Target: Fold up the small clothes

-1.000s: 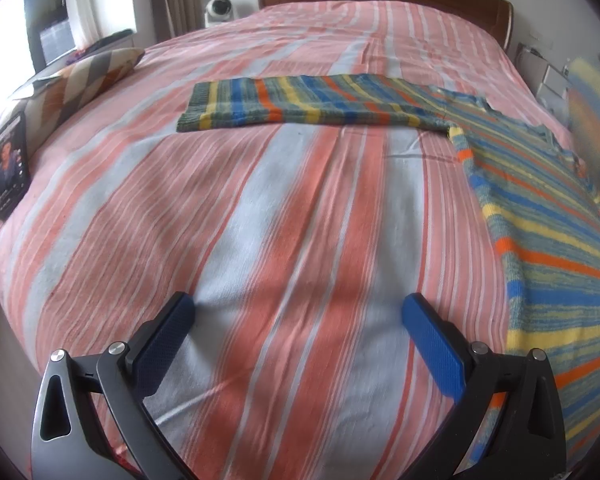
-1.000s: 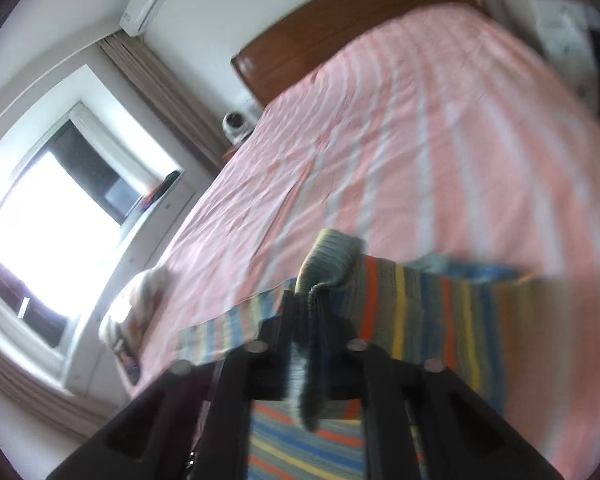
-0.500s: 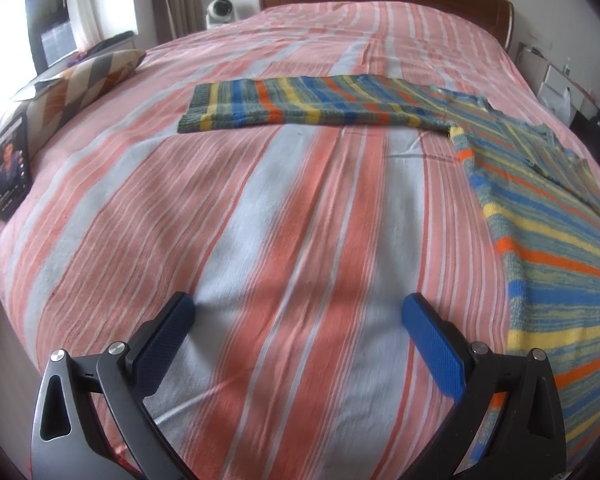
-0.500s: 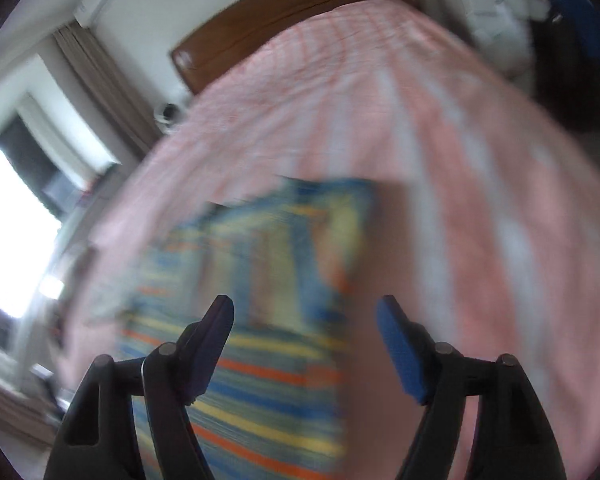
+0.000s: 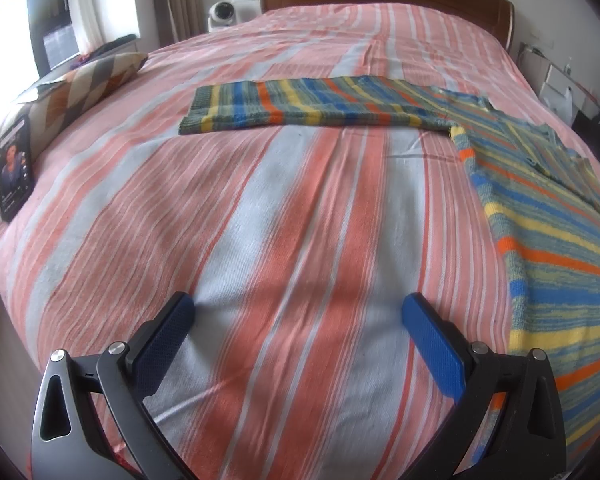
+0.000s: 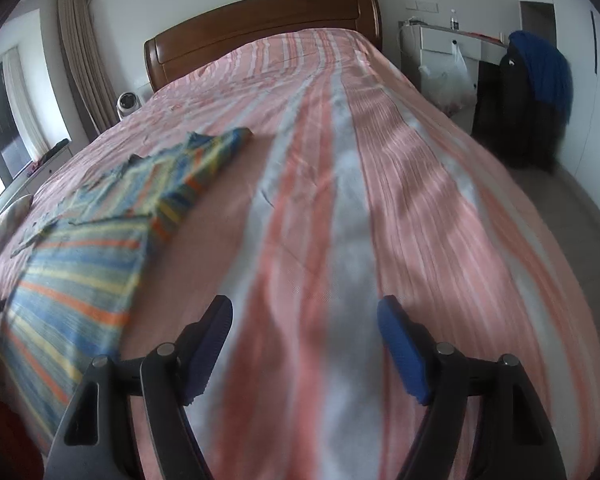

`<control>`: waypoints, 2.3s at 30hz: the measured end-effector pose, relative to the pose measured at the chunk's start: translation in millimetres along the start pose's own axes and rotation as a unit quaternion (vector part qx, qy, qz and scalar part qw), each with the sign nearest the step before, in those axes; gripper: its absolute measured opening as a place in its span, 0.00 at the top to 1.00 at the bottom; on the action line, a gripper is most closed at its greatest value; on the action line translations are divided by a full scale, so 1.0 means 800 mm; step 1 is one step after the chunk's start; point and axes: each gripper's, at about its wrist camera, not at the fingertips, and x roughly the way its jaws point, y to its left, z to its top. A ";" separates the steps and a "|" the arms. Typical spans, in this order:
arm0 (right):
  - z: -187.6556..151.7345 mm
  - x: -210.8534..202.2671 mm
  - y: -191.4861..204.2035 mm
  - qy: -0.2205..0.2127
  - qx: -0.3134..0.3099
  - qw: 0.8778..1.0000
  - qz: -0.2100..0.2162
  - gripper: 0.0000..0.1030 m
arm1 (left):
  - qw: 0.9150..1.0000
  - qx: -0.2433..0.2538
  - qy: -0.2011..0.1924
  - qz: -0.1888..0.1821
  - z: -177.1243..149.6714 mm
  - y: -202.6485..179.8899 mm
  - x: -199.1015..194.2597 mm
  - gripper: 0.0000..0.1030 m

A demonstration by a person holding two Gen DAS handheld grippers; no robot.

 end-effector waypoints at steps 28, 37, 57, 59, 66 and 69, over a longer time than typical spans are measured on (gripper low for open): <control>-0.020 0.014 -0.018 -0.022 0.030 0.999 0.037 0.19 | 1.000 0.002 0.000 0.001 0.000 0.000 0.000 0.00; -0.020 0.014 -0.018 -0.022 0.030 0.999 0.037 0.19 | 1.000 0.002 0.000 0.001 0.000 0.000 0.000 0.00; -0.021 0.014 -0.019 -0.023 0.028 0.999 0.036 0.19 | 0.995 -0.033 0.000 -0.098 0.091 0.052 -0.046 0.01; -0.022 0.013 -0.020 -0.023 0.029 0.999 0.037 0.19 | 0.995 -0.049 -0.002 -0.087 0.132 0.078 -0.033 0.01; -0.022 0.012 -0.020 -0.023 0.028 0.999 0.036 0.19 | 0.989 -0.113 0.091 -0.021 0.218 0.146 0.111 0.11; -0.022 0.014 -0.020 -0.022 0.024 0.999 0.031 0.19 | 0.984 -0.127 0.122 -0.023 0.222 0.137 0.149 0.31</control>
